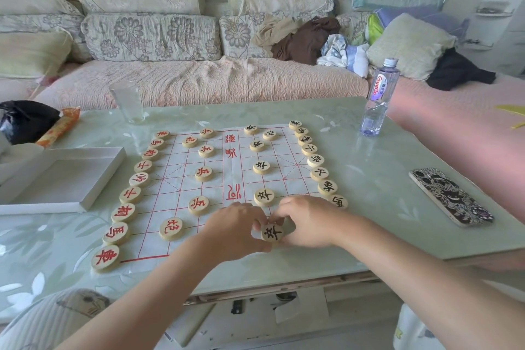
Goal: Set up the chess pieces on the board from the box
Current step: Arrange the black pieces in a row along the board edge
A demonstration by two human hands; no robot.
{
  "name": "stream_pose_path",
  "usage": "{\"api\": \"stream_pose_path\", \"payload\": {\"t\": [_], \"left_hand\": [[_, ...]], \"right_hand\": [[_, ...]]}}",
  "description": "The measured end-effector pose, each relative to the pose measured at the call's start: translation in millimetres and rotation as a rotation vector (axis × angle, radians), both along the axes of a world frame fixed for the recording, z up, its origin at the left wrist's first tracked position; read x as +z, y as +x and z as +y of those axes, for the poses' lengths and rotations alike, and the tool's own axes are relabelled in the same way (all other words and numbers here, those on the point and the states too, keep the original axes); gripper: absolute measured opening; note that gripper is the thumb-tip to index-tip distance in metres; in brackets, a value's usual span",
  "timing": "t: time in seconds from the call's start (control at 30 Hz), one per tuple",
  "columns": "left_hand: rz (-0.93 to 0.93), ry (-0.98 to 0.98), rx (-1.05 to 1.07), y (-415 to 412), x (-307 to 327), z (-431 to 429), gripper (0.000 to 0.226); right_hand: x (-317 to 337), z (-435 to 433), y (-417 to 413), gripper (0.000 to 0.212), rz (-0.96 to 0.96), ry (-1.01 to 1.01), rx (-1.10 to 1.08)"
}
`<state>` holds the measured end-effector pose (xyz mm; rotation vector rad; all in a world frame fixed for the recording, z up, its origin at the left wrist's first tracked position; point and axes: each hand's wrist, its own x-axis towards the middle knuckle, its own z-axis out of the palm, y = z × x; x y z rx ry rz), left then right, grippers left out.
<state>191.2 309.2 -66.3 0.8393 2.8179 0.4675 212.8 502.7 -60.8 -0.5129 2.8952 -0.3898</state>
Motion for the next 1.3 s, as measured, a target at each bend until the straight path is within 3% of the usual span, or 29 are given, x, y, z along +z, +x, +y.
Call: {"api": "stream_pose_path", "payload": {"t": [0.17, 0.33, 0.53, 0.67, 0.77, 0.93, 1.07, 1.3], "left_hand": [[0.002, -0.031, -0.011, -1.6, -0.2, 0.4, 0.043], [-0.079, 0.030, 0.020, -7.5, 6.3, 7.0, 0.058], [0.002, 0.099, 0.011, -16.3, 8.2, 29.0, 0.040], [-0.009, 0.086, -0.010, -17.1, 2.2, 38.4, 0.036], [-0.021, 0.086, -0.018, -16.3, 0.0, 41.4, 0.031], [-0.013, 0.086, -0.036, -19.9, -6.7, 41.8, 0.027], [-0.008, 0.081, -0.032, -23.4, -8.5, 43.8, 0.028], [0.047, 0.074, 0.028, -23.7, -11.1, 52.5, 0.036]], "right_hand": [[6.0, 5.0, -0.5, 0.037, -0.050, -0.065, -0.009], [24.8, 40.4, -12.7, 0.041, 0.042, -0.247, -0.210], [6.7, 55.9, -23.5, 0.055, -0.070, -0.054, -0.217], [-1.1, 48.0, -26.1, 0.054, -0.057, -0.020, -0.167], [0.3, 46.0, -24.6, 0.041, -0.011, 0.014, -0.154], [4.9, 43.7, -23.4, 0.056, 0.036, 0.051, -0.144], [6.0, 41.9, -24.0, 0.040, -0.031, 0.023, -0.115], [6.4, 41.1, -22.0, 0.047, -0.005, 0.044, -0.145]]}}
